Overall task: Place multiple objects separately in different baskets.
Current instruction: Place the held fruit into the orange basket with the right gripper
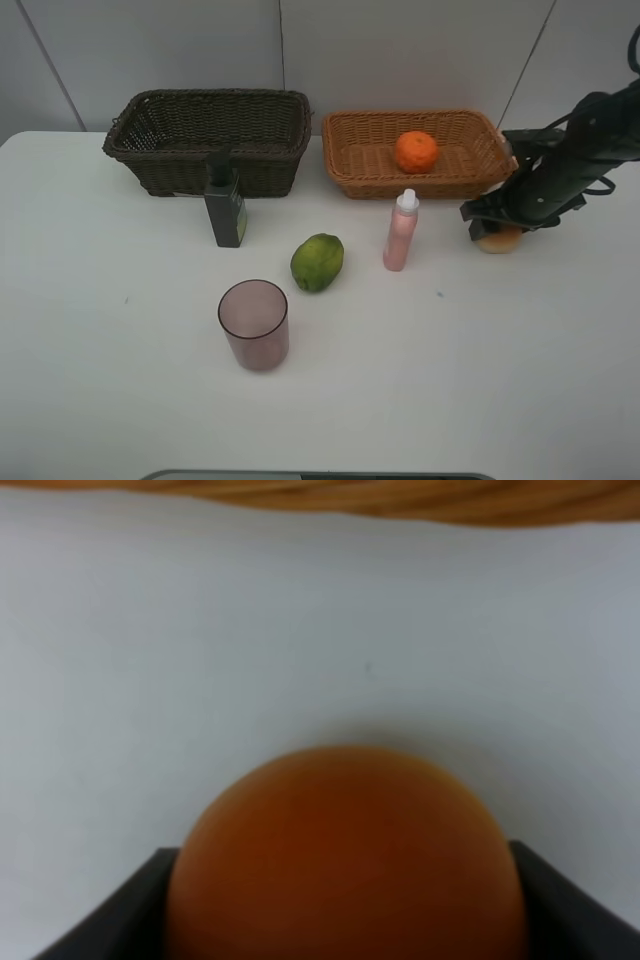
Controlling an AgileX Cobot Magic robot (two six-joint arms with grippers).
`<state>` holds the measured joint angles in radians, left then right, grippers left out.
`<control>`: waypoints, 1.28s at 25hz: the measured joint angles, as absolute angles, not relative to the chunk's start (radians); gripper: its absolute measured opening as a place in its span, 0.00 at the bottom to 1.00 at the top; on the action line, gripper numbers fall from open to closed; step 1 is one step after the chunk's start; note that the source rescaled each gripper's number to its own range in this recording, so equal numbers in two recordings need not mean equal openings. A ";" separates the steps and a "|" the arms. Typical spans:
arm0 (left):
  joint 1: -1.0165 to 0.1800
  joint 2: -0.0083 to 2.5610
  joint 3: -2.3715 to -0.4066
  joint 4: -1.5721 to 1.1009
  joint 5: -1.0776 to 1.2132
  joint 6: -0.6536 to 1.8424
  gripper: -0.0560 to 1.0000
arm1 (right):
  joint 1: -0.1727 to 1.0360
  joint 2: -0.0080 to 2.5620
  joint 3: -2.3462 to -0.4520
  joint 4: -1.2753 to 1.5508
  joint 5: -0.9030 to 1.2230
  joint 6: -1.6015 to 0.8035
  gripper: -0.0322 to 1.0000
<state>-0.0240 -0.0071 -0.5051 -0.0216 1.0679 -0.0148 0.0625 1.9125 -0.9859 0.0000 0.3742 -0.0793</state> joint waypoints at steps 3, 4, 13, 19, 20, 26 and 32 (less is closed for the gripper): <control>-0.024 -0.007 -0.505 -0.022 1.068 -0.015 1.00 | 0.070 1.846 -0.986 0.000 0.402 -0.079 0.45; -0.024 -0.007 -0.505 -0.022 1.068 -0.015 1.00 | 0.075 1.821 -0.986 0.000 0.420 -0.079 0.45; -0.024 -0.007 -0.505 -0.022 1.068 -0.015 1.00 | 0.141 1.720 -1.107 0.000 0.708 -0.065 0.45; -0.024 -0.007 -0.505 -0.022 1.068 -0.015 1.00 | 0.198 1.746 -1.308 -0.088 0.845 0.024 0.45; -0.024 -0.007 -0.505 -0.022 1.068 -0.015 1.00 | 0.201 1.760 -1.340 -0.105 0.850 0.039 0.45; -0.024 -0.007 -0.505 -0.022 1.068 -0.015 1.00 | 0.202 1.896 -1.477 -0.167 0.827 0.069 0.45; -0.024 -0.007 -0.505 -0.022 1.068 -0.015 1.00 | 0.200 2.020 -1.530 -0.184 0.681 0.072 0.45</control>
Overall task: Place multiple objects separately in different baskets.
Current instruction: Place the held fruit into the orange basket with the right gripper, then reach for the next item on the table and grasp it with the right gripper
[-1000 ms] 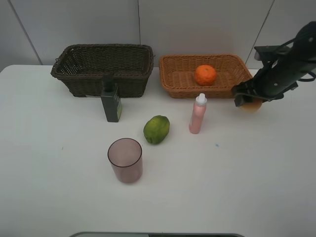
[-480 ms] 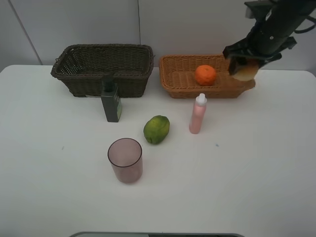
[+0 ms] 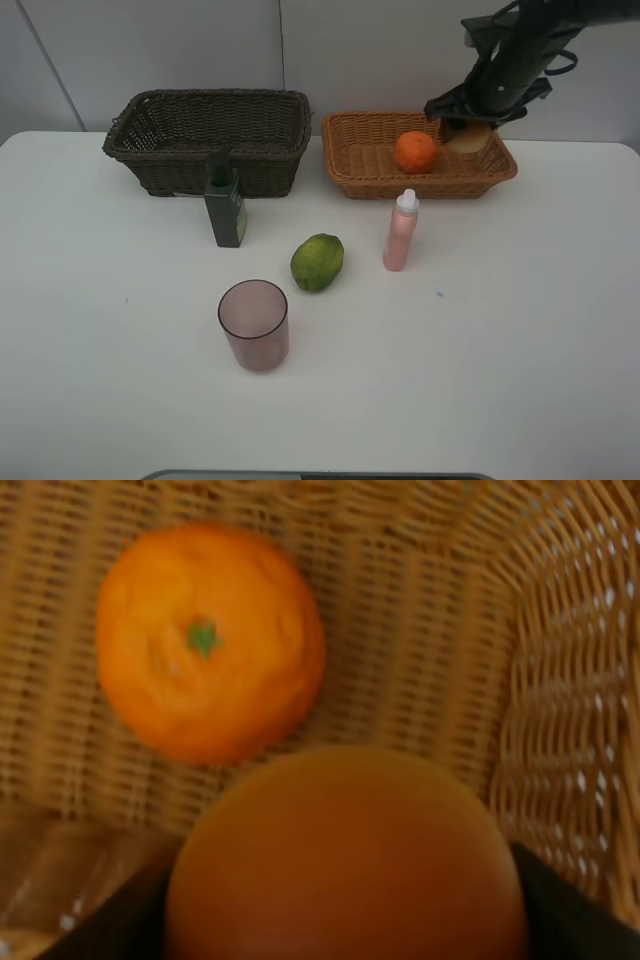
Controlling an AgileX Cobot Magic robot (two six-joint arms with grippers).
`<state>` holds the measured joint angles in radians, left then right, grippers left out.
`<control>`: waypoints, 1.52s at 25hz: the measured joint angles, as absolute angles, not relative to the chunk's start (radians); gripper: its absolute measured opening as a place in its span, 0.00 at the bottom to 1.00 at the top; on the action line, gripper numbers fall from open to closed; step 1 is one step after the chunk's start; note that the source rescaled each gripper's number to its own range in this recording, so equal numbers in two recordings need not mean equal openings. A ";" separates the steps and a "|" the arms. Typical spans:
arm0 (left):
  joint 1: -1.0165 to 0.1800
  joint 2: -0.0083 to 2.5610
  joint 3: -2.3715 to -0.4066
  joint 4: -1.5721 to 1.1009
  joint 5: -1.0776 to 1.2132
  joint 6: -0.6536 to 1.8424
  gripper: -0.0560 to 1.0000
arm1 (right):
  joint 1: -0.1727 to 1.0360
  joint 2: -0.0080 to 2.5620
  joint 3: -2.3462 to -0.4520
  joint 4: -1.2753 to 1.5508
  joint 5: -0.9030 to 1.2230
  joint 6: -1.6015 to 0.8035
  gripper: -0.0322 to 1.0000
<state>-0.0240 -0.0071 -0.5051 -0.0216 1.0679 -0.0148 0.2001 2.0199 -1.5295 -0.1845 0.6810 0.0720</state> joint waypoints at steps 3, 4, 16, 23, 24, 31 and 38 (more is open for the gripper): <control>-0.024 -0.007 -0.505 -0.022 1.068 -0.015 1.00 | 0.199 2.056 -1.530 -0.194 0.623 0.093 0.45; -0.024 -0.007 -0.505 -0.022 1.068 -0.015 1.00 | 0.197 2.069 -1.531 -0.205 0.606 0.104 0.45; -0.024 -0.007 -0.505 -0.022 1.068 -0.015 1.00 | 0.155 2.101 -1.531 -0.251 0.564 0.220 0.46; -0.024 -0.007 -0.505 -0.022 1.068 -0.015 1.00 | 0.155 2.100 -1.531 -0.251 0.577 0.220 0.95; -0.024 -0.007 -0.505 -0.022 1.068 -0.015 1.00 | 0.155 2.098 -1.531 -0.251 0.585 0.220 0.97; -0.024 -0.007 -0.505 -0.022 1.068 -0.015 1.00 | 0.170 2.035 -1.531 -0.227 0.652 0.221 1.00; -0.024 -0.007 -0.505 -0.022 1.068 -0.015 1.00 | 0.246 1.946 -1.531 -0.201 0.814 0.221 1.00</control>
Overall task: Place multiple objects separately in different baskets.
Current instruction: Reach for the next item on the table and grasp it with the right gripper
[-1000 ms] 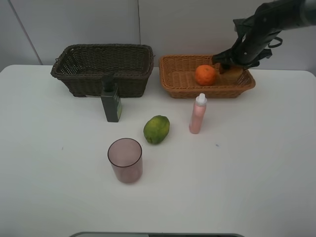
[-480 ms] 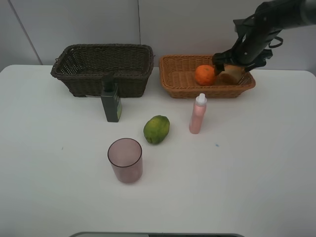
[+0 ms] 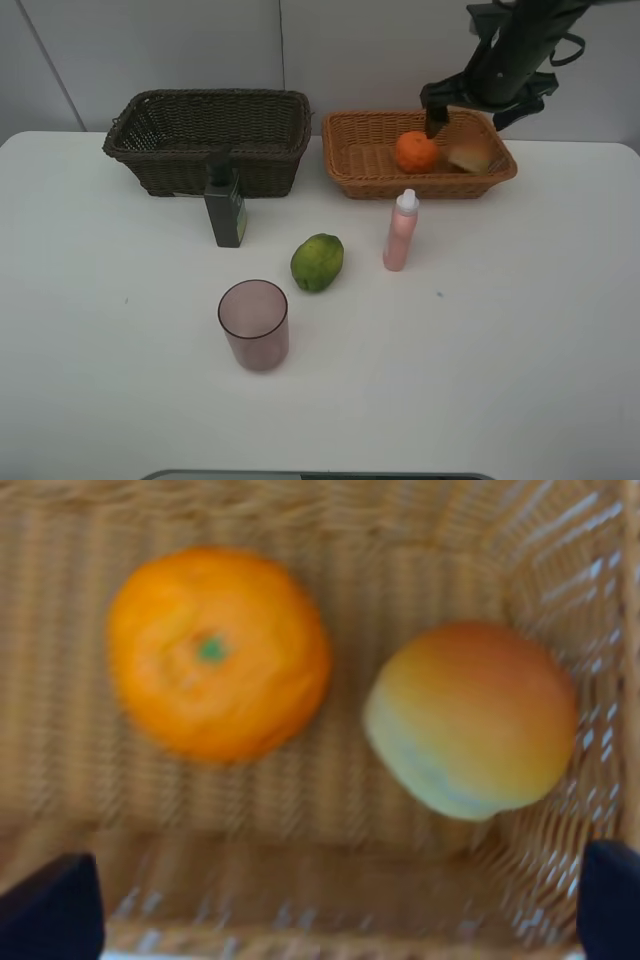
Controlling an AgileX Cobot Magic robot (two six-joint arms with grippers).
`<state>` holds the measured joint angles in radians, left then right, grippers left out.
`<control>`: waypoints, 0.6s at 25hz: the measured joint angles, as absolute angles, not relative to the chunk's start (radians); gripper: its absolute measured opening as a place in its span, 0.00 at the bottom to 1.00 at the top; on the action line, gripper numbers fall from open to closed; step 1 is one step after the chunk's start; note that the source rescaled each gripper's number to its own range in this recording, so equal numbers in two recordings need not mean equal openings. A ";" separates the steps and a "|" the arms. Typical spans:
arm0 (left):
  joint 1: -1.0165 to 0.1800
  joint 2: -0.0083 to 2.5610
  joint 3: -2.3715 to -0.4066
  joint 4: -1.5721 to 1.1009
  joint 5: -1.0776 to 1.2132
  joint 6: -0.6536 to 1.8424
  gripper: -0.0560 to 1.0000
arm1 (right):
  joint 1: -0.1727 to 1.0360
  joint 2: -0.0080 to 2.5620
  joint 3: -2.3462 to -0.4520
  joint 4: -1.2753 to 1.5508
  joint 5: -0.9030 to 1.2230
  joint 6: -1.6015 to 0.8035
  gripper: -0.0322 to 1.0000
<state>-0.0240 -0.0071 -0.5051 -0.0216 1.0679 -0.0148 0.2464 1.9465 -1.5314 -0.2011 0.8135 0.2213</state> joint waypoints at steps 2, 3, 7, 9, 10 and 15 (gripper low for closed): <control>-0.024 -0.007 -0.505 -0.022 1.068 -0.015 1.00 | 0.268 1.922 -1.531 -0.198 0.856 0.221 1.00; -0.024 -0.007 -0.505 -0.022 1.068 -0.015 1.00 | 0.281 1.914 -1.531 -0.198 0.880 0.221 1.00; -0.024 -0.007 -0.505 -0.022 1.068 -0.015 1.00 | 0.333 1.880 -1.531 -0.196 0.953 0.221 1.00; -0.024 -0.007 -0.505 -0.022 1.068 -0.015 1.00 | 0.358 1.864 -1.531 -0.187 0.980 0.221 1.00; -0.024 -0.007 -0.505 -0.022 1.068 -0.015 1.00 | 0.375 1.858 -1.531 -0.182 0.997 0.221 1.00; -0.024 -0.007 -0.505 -0.022 1.068 -0.015 1.00 | 0.465 1.825 -1.531 -0.147 1.087 0.213 1.00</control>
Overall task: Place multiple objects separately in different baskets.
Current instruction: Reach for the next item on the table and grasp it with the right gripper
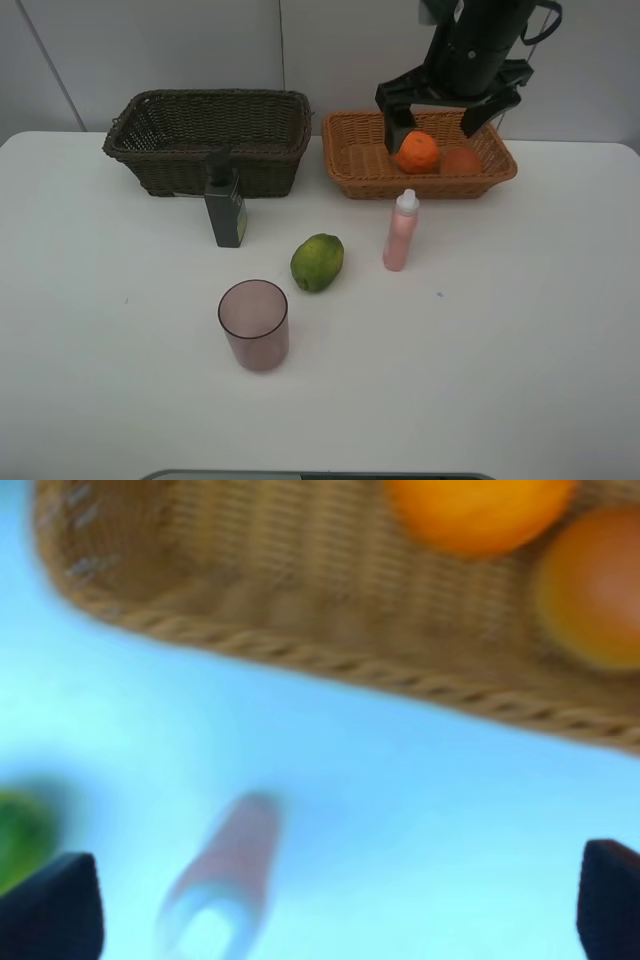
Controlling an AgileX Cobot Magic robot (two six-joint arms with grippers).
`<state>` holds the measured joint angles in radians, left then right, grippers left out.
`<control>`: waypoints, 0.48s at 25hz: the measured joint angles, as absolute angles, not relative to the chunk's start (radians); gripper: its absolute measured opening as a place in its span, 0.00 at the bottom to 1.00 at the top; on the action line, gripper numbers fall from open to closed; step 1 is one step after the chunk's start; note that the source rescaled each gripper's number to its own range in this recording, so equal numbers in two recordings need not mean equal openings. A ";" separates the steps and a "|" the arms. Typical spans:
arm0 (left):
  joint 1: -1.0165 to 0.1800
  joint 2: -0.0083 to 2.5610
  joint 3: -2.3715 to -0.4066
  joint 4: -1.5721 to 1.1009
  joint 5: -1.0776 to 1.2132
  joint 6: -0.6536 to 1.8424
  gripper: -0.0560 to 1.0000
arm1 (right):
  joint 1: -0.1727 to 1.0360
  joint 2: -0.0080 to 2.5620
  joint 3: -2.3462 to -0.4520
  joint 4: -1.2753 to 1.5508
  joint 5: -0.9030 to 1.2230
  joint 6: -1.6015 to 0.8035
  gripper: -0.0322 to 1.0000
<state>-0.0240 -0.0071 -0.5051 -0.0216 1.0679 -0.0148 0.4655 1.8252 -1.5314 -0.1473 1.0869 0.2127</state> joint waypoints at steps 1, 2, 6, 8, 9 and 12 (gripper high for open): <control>-0.024 -0.007 -0.505 -0.022 1.068 -0.015 1.00 | 0.483 1.819 -1.531 -0.139 1.104 0.205 1.00; -0.024 -0.007 -0.505 -0.022 1.068 -0.015 1.00 | 0.503 1.814 -1.531 -0.127 1.118 0.200 1.00; -0.024 -0.007 -0.505 -0.022 1.068 -0.015 1.00 | 0.568 1.806 -1.531 -0.088 1.139 0.194 1.00; -0.024 -0.007 -0.505 -0.022 1.068 -0.015 1.00 | 0.589 1.806 -1.531 -0.079 1.145 0.194 1.00; -0.024 -0.007 -0.505 -0.022 1.068 -0.015 1.00 | 0.600 1.806 -1.531 -0.077 1.148 0.194 1.00; -0.024 -0.007 -0.505 -0.022 1.068 -0.015 1.00 | 0.625 1.806 -1.531 -0.068 1.152 0.194 1.00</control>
